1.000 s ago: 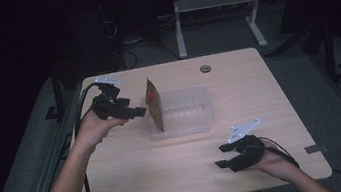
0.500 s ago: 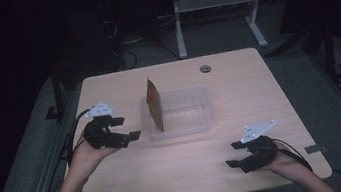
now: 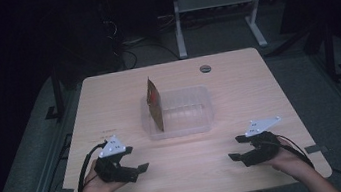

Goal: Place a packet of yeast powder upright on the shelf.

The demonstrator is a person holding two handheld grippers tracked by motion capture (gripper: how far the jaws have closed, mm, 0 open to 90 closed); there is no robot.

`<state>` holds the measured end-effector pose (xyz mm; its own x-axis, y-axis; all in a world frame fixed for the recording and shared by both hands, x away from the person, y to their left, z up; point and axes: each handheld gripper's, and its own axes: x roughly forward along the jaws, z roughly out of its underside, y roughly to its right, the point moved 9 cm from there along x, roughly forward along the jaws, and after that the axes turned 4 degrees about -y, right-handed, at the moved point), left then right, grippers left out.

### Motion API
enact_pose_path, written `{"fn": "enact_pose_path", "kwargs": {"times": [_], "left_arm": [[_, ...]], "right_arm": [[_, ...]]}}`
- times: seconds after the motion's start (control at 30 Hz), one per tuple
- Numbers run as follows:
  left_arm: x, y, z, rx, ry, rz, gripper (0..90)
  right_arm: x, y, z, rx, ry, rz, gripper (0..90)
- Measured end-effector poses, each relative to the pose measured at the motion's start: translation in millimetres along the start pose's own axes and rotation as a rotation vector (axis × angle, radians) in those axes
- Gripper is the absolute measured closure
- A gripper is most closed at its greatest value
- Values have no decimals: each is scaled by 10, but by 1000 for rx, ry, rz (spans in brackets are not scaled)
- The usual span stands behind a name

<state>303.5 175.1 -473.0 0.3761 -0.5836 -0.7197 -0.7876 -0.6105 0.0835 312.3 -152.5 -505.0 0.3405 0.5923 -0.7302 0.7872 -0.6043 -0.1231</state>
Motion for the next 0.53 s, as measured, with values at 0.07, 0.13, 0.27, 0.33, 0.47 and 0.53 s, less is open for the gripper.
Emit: {"fn": "enact_pose_path", "kwargs": {"times": [0.07, 0.13, 0.27, 0.33, 0.47, 0.53], "left_arm": [[44, 54, 83, -7, -1, 18, 168], [84, 73, 155, 7, -26, 10, 168], [141, 93, 218, 61, -77, 11, 164], [158, 77, 229, 89, -88, -3, 164], [192, 77, 248, 99, -95, -3, 164], [202, 85, 249, 107, -93, -1, 164]], "right_arm": [[-4, 20, -6, 1, 6, 7, 291], [-3, 36, -7, -1, 7, 10, 288], [3, 73, 4, 2, 12, 14, 285], [14, 74, 8, -1, 11, 14, 283], [25, 62, 9, -5, 10, 19, 275], [26, 61, 4, -17, 13, 23, 272]]}}
